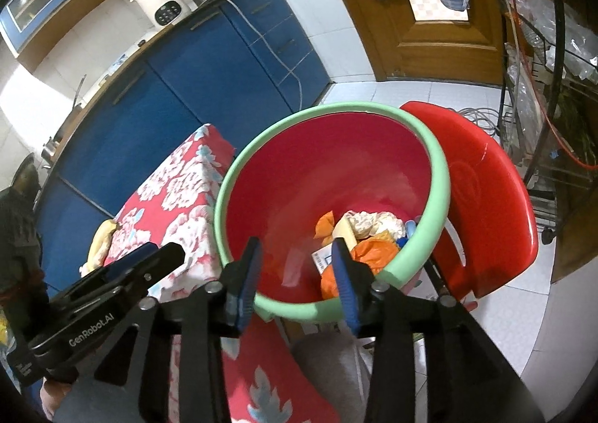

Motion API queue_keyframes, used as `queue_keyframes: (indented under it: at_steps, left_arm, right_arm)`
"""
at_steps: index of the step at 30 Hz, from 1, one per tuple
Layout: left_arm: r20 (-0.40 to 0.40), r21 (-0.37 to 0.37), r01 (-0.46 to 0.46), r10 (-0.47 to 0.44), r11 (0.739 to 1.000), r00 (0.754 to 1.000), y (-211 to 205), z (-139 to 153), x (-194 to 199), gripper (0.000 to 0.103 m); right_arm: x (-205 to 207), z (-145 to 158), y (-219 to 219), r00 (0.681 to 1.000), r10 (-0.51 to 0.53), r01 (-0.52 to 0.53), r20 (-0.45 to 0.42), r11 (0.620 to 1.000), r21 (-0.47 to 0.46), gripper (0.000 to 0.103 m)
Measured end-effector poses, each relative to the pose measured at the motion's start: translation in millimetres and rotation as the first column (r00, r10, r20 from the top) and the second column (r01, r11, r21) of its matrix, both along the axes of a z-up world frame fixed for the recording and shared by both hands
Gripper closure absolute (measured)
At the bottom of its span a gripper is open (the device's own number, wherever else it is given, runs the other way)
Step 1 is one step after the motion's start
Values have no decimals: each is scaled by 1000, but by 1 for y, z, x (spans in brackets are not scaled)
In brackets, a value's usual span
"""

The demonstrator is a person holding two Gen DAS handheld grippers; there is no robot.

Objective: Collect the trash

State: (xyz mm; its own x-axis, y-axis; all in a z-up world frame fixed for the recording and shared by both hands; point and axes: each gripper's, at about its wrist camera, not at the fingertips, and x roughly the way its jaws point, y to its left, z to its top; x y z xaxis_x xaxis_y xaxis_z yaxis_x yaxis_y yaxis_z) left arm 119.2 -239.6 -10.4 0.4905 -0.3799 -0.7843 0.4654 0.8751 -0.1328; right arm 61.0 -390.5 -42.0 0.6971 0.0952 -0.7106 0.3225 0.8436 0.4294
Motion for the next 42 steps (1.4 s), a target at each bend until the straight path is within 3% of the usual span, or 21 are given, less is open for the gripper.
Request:
queue_keyframes:
  at_steps: [6, 12, 15, 22, 31, 42]
  left_arm:
    - [16, -13, -46, 46, 999, 999, 22, 9, -10, 52]
    - [40, -21, -110, 111, 994, 993, 48, 20, -20, 39]
    - [60, -13, -144, 145, 989, 988, 62, 27, -26, 35]
    - [89, -16, -224, 224, 975, 970, 99, 40, -43, 28]
    - [119, -23, -301, 301, 953, 946, 138, 49, -66, 27]
    - [140, -42, -364, 366, 930, 920, 173, 55, -91, 25]
  right_arm:
    - [-7, 10, 15, 1000, 25, -25, 12, 1000, -14, 52]
    - [-16, 30, 38, 996, 69, -66, 48, 996, -57, 44]
    - [-21, 40, 48, 994, 84, -79, 64, 994, -75, 35]
    - [-30, 51, 76, 988, 142, -134, 64, 984, -118, 32]
    - [-41, 63, 111, 977, 197, -181, 77, 968, -172, 18]
    - [-57, 70, 151, 969, 226, -199, 104, 956, -217, 15]
